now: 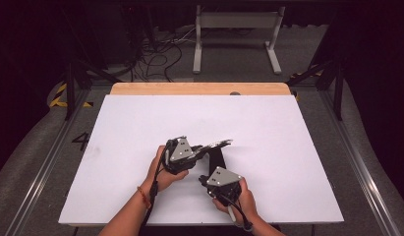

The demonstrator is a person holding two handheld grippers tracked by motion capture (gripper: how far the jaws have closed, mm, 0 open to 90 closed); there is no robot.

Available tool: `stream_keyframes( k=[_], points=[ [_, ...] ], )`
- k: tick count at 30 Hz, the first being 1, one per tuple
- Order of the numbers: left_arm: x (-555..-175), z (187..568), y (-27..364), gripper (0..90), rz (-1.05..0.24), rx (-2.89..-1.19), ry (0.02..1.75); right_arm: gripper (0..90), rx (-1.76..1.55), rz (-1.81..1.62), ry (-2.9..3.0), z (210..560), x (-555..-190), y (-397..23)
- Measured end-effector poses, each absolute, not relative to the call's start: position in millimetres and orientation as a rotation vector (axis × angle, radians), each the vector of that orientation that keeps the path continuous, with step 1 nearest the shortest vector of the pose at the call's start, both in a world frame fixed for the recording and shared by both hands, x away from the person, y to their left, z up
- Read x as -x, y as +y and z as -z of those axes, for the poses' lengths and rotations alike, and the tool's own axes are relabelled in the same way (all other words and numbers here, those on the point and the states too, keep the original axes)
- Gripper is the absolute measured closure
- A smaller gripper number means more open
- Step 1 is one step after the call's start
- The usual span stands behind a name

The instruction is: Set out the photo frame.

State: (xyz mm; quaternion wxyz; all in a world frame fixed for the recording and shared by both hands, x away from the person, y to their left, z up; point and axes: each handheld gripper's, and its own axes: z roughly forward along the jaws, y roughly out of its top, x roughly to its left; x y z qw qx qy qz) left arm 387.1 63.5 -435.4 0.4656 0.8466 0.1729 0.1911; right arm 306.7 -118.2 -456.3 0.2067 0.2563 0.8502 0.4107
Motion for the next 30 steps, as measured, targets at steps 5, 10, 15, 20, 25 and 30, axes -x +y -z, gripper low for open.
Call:
stream_keyframes(
  k=[5, 10, 15, 20, 25, 30],
  points=[
    [-395.3, 441.3, 67.5, 70.5, -0.380, -2.048, 0.439, 89.5, -0.704, -1.125, 2.359, 458.2, -310.1, -114.2],
    [-396.9, 447.3, 62.8, 69.2, -0.420, -2.085, 0.449, 90.0, -0.730, -1.107, 2.352, 459.0, -311.6, -119.3],
    [-401.0, 455.9, 61.0, 73.6, -0.444, -2.141, 0.472, 90.0, -0.734, -1.103, 2.343, 457.5, -309.0, -120.6],
    [-398.5, 455.5, 58.3, 77.0, -0.489, -2.165, 0.450, 90.0, -0.729, -1.085, 2.328, 457.0, -306.8, -121.3],
    [-396.6, 455.1, 57.2, 78.7, -0.514, -2.176, 0.443, 90.0, -0.768, -1.085, 2.320, 456.5, -308.3, -127.7],
    [-395.7, 454.6, 57.6, 79.2, -0.522, -2.182, 0.434, 90.0, -0.800, -1.110, 2.310, 456.1, -308.9, -134.3]
  ],
)
